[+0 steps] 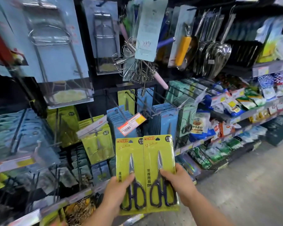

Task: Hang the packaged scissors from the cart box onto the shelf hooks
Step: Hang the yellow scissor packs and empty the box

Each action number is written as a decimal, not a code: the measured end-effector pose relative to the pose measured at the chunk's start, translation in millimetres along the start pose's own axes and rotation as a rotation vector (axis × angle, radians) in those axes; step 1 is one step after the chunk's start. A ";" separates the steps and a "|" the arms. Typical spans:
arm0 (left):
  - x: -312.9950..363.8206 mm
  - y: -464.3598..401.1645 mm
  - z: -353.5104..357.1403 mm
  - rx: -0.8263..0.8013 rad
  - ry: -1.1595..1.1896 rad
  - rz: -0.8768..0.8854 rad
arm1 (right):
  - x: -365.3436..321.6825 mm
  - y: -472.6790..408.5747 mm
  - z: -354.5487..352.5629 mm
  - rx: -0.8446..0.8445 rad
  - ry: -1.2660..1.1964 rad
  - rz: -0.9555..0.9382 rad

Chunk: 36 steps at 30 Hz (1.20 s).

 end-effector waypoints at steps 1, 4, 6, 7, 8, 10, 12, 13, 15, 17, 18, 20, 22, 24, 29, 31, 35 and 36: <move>0.5 -5.4 -1.1 0.008 -0.004 0.013 | -3.0 -4.2 1.6 0.000 -0.004 -0.004; 1.2 -14.2 -3.6 0.028 0.001 0.007 | -5.7 -16.0 7.2 -0.004 -0.017 -0.014; 0.8 -18.1 -5.0 0.039 0.012 0.008 | -8.2 -21.9 10.7 0.001 -0.013 -0.027; -0.6 -21.0 -5.9 0.042 0.014 0.005 | -9.2 -25.8 11.4 0.008 -0.017 -0.032; -1.0 -22.5 -6.1 0.048 0.016 -0.004 | -9.3 -30.2 11.7 0.016 -0.028 -0.032; -2.2 -24.5 -5.8 0.063 0.012 -0.022 | -12.0 -37.9 10.5 0.022 -0.050 -0.027; -1.9 -25.9 -4.4 0.082 -0.006 -0.031 | -15.6 -47.3 8.4 0.022 -0.061 -0.017; -2.3 -27.1 -3.4 0.091 -0.013 -0.033 | -18.1 -51.8 6.6 0.031 -0.057 -0.010; -0.2 -28.2 -0.8 0.114 -0.018 -0.036 | -24.6 -59.3 3.4 0.032 -0.044 -0.025; 1.7 -30.6 1.6 0.142 -0.022 -0.037 | -28.4 -66.8 1.2 0.009 -0.027 -0.033; 3.1 -30.6 3.5 0.156 -0.020 -0.038 | -29.5 -70.3 -0.8 0.001 -0.015 -0.035; 4.8 -28.9 7.9 0.184 0.009 -0.028 | -33.9 -76.4 -5.1 -0.019 0.014 -0.045; 5.4 -27.3 14.7 0.202 0.067 -0.004 | -36.7 -84.6 -10.2 -0.032 0.039 -0.049; 4.5 -24.3 23.0 0.216 0.148 0.003 | -38.8 -92.2 -14.6 -0.052 0.048 -0.078; -3.0 -17.2 38.9 0.258 0.241 -0.013 | -35.1 -119.8 -21.1 -0.102 0.079 -0.127; -3.6 -14.8 44.7 0.281 0.239 -0.012 | -42.5 -119.6 -21.9 -0.135 0.090 -0.126; -0.7 -11.1 53.8 0.311 0.286 -0.012 | -53.1 -125.1 -21.5 -0.178 0.158 -0.131; 0.5 -10.5 55.7 0.318 0.299 -0.015 | -51.5 -130.2 -21.2 -0.180 0.177 -0.132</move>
Point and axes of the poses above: each hand's wrist, its own y-axis away from the middle knuckle, its own z-axis out of the palm, x = y × z, the point moved 4 cm from there along -y, towards the middle knuckle, and after that the axes turned 11 degrees about y, right-handed, at the moved point
